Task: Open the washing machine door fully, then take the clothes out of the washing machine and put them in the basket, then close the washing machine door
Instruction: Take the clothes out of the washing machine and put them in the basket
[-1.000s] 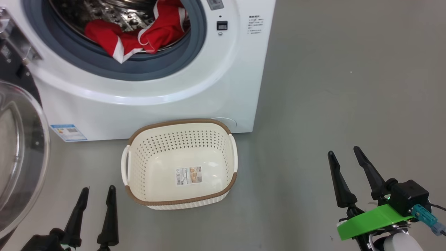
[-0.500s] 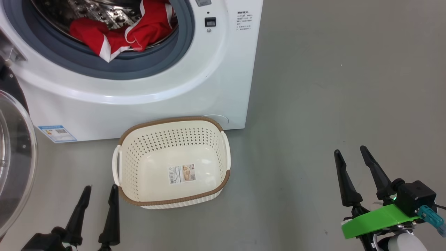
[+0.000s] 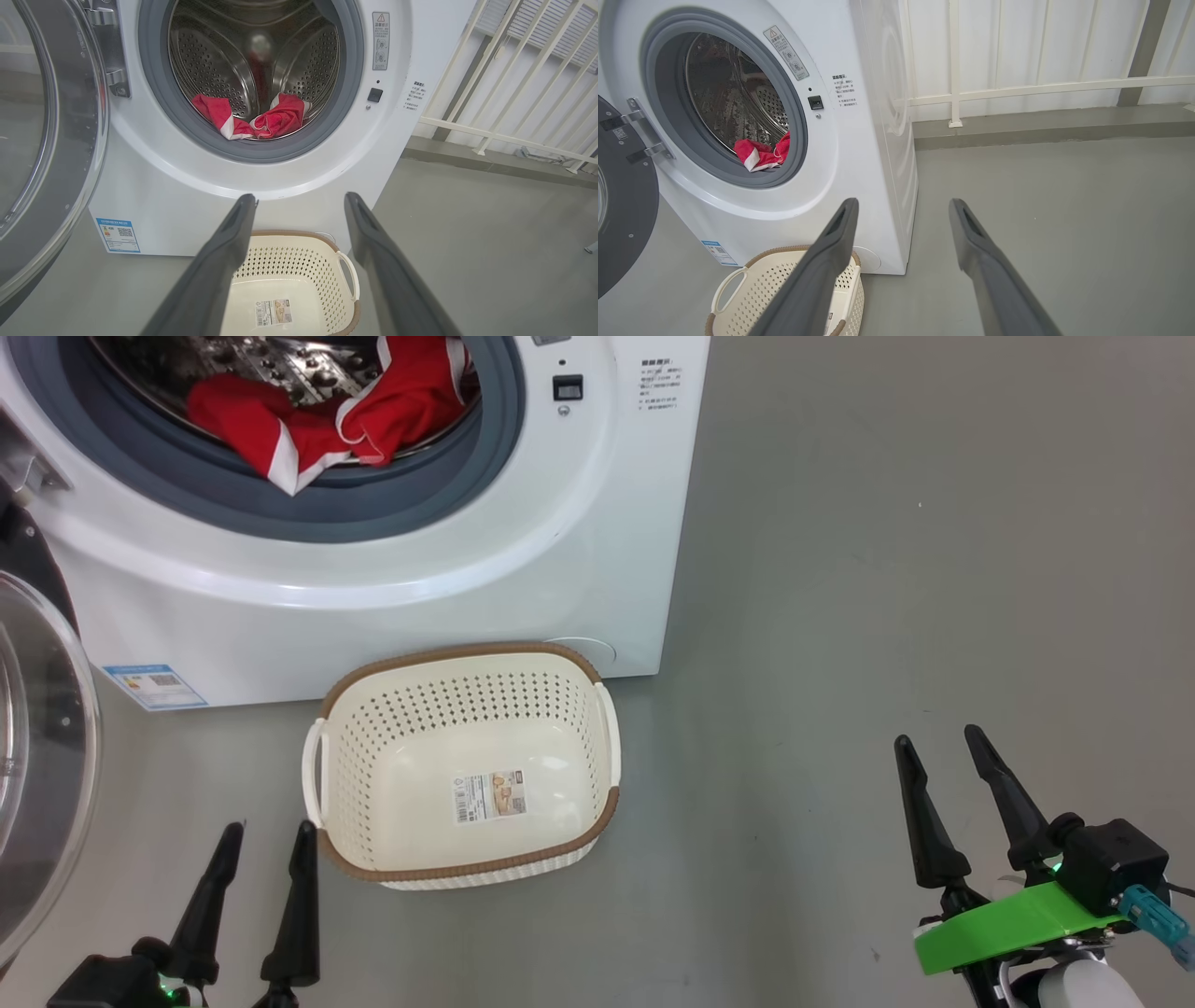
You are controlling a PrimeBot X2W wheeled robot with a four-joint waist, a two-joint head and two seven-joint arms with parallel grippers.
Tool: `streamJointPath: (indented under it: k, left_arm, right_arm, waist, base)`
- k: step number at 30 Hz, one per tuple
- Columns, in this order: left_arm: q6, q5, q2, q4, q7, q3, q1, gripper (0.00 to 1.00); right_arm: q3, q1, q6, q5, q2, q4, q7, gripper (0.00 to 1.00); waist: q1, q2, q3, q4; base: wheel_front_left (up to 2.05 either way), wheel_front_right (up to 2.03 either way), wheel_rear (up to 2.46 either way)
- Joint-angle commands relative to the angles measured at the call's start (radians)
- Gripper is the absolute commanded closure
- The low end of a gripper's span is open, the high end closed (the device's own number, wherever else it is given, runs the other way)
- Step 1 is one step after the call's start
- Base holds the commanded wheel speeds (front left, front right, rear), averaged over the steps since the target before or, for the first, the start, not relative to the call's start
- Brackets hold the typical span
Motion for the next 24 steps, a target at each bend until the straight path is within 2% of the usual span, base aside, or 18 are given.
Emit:
streamJointPath:
  k: [1,7,24]
  left_arm:
    - [0.001,-0.01,0.026,-0.025,-0.005,0.028,-0.026,0.0]
    - [0.001,-0.019,0.034,-0.031,-0.005,0.019,-0.036,0.0]
    - [0.001,-0.033,0.044,-0.032,-0.005,0.01,-0.055,0.0]
  right_arm:
    - [0.016,-0.016,0.007,-0.002,-0.001,-0.026,-0.006,0.0]
    - [0.02,-0.021,0.007,-0.003,0.001,-0.027,-0.006,0.0]
    - [0.023,-0.036,0.007,-0.004,0.004,-0.029,-0.006,0.0]
  waist:
    - [0.0,-0.0001,0.001,0.002]
    - [0.0,-0.0001,0.008,0.004]
    - [0.0,-0.0001,0.029,0.009]
  base:
    - [0.0,0.0,0.0]
    - [0.31,-0.32,0.01]
    - [0.95,-0.95,0.0]
